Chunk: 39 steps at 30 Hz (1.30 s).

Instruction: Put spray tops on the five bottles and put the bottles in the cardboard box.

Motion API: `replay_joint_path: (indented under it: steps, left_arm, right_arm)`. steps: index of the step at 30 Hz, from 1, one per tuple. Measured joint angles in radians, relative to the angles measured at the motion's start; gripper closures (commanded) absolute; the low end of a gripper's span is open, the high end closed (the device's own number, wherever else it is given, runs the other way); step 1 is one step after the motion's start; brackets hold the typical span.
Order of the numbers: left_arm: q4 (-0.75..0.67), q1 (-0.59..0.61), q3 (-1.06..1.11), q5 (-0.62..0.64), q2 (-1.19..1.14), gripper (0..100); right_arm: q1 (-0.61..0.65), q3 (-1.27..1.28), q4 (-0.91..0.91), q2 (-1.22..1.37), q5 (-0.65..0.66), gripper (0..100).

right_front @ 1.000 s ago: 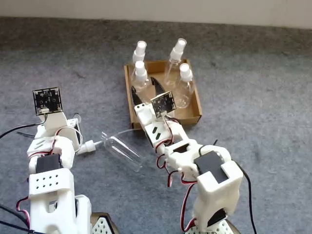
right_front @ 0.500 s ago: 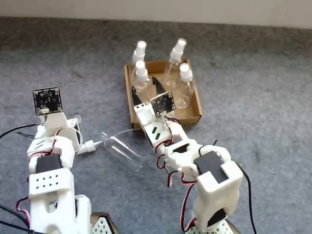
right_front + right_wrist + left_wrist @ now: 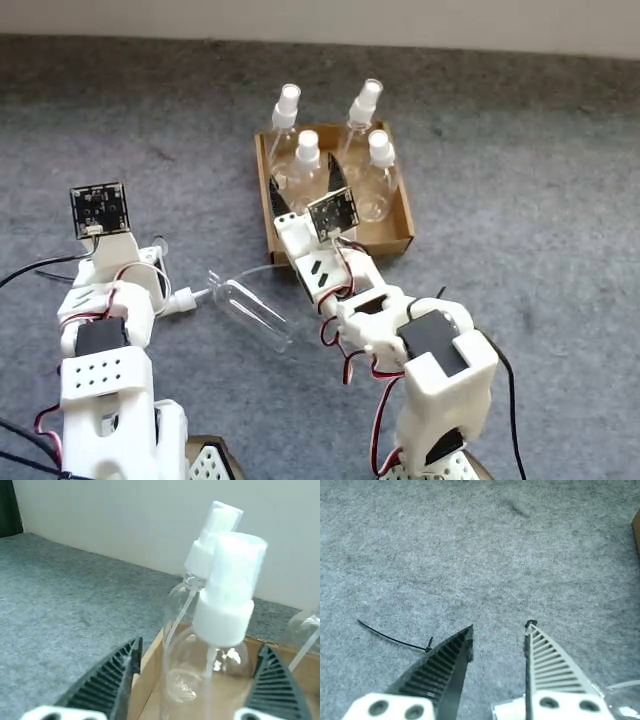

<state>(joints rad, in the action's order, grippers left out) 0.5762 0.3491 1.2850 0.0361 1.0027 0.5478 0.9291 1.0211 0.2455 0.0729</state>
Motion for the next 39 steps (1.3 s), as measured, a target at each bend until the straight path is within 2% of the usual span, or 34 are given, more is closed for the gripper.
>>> replay_joint_path:
  steps: [7,12,17,21,23,26,30,34,39]
  left_arm:
    - [0.000,0.000,0.000,0.000,0.000,84]
    - [0.000,0.000,0.000,0.000,0.000,84]
    - [0.000,0.000,0.000,0.000,0.000,84]
    - [0.000,0.002,-0.008,0.000,0.000,84]
    - [0.002,0.043,-0.031,0.000,0.000,84]
    - [0.020,0.120,-0.077,0.000,0.000,84]
    - [0.049,0.193,-0.133,-0.023,0.000,84]
    - [0.109,0.279,-0.216,-0.104,-0.015,84]
    - [0.172,0.407,-0.391,-0.218,-0.189,84]
  right_arm:
    - [0.000,0.000,-0.318,-0.327,0.000,70.9]
    - [0.048,0.000,-0.749,-0.658,0.000,70.9]
    - [0.164,0.000,-1.240,-0.928,0.000,70.9]
    - [0.242,0.000,-1.504,-1.019,0.000,70.9]
    - [0.292,0.000,-1.605,-1.025,0.000,70.9]
    - [0.385,0.000,-1.700,-1.028,0.000,70.9]
    - [0.494,0.000,-1.717,-1.028,0.000,70.9]
    - [0.516,0.000,-1.717,-0.945,0.000,70.9]
    - [0.520,-0.074,-1.718,-0.729,0.000,70.9]
